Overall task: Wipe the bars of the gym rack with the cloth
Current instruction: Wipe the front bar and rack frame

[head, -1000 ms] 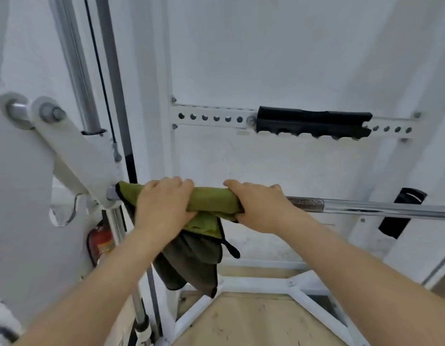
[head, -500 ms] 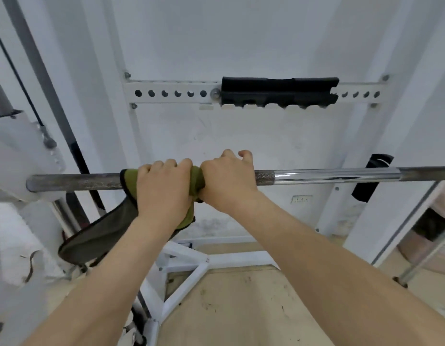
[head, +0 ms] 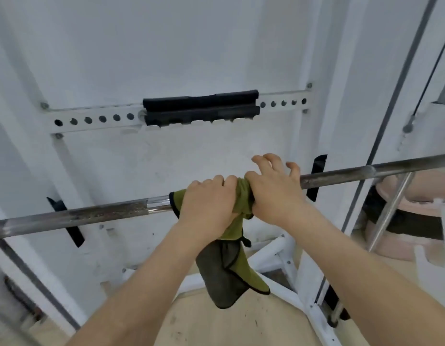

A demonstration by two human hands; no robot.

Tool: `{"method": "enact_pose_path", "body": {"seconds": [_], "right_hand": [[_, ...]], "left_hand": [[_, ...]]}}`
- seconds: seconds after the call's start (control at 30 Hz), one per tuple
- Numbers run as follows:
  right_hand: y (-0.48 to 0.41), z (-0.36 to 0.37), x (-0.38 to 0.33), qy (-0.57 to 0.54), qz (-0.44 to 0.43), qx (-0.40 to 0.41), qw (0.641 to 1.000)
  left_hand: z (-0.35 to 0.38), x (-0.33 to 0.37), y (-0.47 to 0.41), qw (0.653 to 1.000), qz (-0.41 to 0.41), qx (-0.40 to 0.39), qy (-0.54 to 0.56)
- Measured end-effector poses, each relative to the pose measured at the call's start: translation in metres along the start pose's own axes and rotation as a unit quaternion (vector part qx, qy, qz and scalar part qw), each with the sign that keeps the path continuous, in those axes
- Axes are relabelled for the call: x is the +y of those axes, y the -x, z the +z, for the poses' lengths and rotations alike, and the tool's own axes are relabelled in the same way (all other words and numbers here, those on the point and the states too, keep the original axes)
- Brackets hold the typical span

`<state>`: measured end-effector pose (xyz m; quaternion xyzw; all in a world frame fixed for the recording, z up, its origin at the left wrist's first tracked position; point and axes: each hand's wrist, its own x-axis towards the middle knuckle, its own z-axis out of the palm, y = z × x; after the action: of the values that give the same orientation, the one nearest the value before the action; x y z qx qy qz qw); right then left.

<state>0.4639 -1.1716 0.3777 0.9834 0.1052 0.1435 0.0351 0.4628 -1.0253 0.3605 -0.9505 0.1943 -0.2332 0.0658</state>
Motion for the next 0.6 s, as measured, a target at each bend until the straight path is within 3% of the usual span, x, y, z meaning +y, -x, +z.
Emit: {"method": "enact_pose_path", "body": {"seconds": [0.17,0.27,0.37,0.43,0.5,0.53,0.6], "right_hand": [[0.021,0.0,0.127,-0.003,0.105,-0.064,0.992],[0.032,-0.002,0.177,-0.051,0.105,-0.119,0.986],[0.031,-0.024,0.205,-0.09,0.05,-0.119,0.988],[0.022,-0.037,0.206,-0.122,-0.013,-0.119,0.985],[0.008,-0.039,0.188,-0.158,-0.06,-0.173,0.97],[-0.001,-0.033,0.174,-0.149,-0.084,-0.188,0.967],[-0.015,-0.018,0.152,-0.096,-0.123,-0.133,0.979]], "left_hand": [[0.0,0.121,-0.076,0.999,0.045,0.002,0.005],[0.0,0.169,-0.104,0.998,0.062,0.013,0.024],[0.002,0.185,-0.118,0.993,0.097,0.019,0.06],[-0.003,0.175,-0.115,0.984,0.138,-0.024,0.111],[-0.013,0.151,-0.101,0.964,0.145,-0.078,0.208],[-0.016,0.136,-0.091,0.954,0.136,-0.078,0.255],[-0.018,0.111,-0.075,0.95,0.106,-0.034,0.291]]}}
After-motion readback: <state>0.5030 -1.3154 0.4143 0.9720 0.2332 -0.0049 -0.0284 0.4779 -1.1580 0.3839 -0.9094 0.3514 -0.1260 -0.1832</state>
